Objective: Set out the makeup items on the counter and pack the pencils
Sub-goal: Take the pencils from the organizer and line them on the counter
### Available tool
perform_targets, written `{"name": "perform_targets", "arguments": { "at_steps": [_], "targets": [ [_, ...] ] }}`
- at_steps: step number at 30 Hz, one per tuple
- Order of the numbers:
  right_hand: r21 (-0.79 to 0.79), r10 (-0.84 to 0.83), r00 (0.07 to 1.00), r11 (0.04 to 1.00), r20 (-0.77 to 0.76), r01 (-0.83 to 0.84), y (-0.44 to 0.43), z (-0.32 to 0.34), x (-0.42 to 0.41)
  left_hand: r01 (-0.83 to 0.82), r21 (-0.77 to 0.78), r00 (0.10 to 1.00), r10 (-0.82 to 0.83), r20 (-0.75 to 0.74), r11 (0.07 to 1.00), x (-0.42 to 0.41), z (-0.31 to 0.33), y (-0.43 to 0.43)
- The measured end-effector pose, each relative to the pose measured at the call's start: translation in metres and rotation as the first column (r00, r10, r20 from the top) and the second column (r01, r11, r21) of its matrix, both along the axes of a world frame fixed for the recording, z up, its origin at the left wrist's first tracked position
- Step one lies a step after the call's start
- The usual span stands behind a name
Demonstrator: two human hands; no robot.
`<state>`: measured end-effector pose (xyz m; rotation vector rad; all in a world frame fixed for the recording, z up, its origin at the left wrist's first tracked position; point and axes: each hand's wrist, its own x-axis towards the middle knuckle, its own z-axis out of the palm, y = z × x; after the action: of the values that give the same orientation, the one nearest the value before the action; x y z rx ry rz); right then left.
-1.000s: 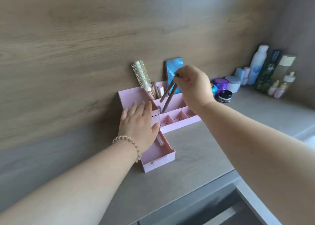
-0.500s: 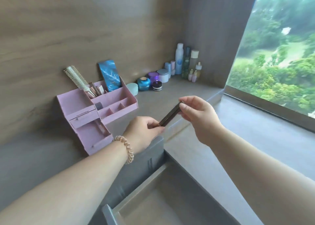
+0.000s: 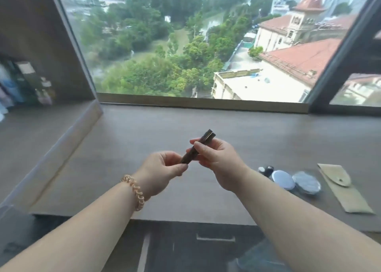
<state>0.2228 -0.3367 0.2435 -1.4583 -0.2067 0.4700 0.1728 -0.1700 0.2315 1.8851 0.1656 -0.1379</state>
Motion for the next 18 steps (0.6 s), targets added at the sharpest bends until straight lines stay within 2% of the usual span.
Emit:
{"name": "perform_targets", "arguments": {
  "at_steps": [6,12,14,18],
  "targets": [
    [0.005,-0.273,0.956,0.961,-0.105,0.275,-0.18,-0.012,-0.006,0.181,-0.011,0.984,-0.181,-0.003,0.983,0.036,-0.009,-0.167],
    [0.053,-0.3,0.934,0.948,-0.195,0.315,-0.347,-0.037,0.0,0.255,-0.011,0.967,-0.255,-0.026,0.967,0.054,-0.037,-0.325],
    [0.002,-0.291,0.938,0.955,-0.19,0.297,-0.387,-0.047,0.001,0.272,0.024,0.962,-0.272,-0.026,0.962,0.06,-0.048,-0.363],
    [-0.058,-0.342,0.931,0.94,-0.128,0.337,-0.443,-0.07,0.014,0.167,0.086,0.986,-0.164,-0.038,0.982,0.067,-0.074,-0.424]
  ]
}}
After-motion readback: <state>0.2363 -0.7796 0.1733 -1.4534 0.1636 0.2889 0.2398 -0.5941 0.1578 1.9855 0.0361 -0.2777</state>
